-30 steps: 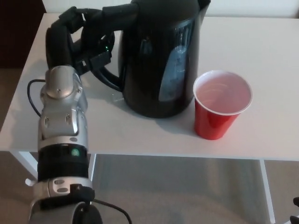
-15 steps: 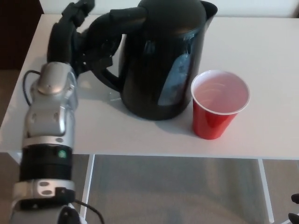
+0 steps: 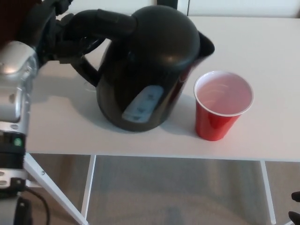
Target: The robot walk towards a table in front and uses its left hand to pick up the pot from the base and pour water to the cup on the right hand side
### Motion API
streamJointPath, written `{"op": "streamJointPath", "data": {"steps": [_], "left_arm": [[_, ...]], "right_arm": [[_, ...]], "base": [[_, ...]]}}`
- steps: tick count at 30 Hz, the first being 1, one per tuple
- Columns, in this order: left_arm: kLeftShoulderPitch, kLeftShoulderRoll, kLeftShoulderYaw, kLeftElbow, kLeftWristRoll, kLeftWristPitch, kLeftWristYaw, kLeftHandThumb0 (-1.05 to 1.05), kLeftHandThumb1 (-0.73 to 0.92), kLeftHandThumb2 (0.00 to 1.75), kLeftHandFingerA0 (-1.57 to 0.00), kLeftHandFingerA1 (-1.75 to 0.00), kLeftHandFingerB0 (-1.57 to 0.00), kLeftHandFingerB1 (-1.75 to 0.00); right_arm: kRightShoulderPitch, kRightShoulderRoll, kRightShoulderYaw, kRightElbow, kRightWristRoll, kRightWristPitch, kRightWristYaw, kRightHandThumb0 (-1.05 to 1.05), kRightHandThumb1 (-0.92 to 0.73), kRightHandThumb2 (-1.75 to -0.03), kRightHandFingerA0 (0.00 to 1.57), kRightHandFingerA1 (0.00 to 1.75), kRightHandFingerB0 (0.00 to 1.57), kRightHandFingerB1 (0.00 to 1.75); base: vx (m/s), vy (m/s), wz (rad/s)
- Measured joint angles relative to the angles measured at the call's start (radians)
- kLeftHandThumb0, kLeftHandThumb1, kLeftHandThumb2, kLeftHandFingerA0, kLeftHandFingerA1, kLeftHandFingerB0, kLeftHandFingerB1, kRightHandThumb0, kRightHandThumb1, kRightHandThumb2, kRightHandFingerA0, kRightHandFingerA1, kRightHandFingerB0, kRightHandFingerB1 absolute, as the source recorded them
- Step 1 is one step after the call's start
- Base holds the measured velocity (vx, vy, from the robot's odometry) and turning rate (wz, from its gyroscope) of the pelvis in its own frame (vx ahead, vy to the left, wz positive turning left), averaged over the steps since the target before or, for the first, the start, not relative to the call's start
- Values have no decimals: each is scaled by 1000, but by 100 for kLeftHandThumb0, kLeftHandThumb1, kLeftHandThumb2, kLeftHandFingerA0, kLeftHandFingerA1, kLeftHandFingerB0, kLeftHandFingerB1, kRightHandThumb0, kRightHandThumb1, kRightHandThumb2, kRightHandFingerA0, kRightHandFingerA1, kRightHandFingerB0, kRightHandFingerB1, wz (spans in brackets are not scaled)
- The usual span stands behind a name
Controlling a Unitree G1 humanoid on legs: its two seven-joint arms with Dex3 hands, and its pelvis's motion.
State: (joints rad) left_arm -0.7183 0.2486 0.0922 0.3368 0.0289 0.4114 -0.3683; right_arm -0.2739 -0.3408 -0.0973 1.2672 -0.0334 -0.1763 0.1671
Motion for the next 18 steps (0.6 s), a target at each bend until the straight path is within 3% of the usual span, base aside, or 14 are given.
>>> {"op": "streamJointPath", "data": {"steps": [12,18], "left_arm": [[-1,250,-216,-39,20,-11,-203,-66,40,76,0,-7,0,-2],[12,322,-324,-100,46,-54,-287,-62,39,74,0,-9,0,-4]], "right_arm": [[0,0,2,0,-1,0,0,-31,-24,-84,62,79,54,71],[-1,-6,2,1,-2,0,0,-29,-23,-86,62,81,55,73]], "base": [[0,0,0],[0,0,0]]}}
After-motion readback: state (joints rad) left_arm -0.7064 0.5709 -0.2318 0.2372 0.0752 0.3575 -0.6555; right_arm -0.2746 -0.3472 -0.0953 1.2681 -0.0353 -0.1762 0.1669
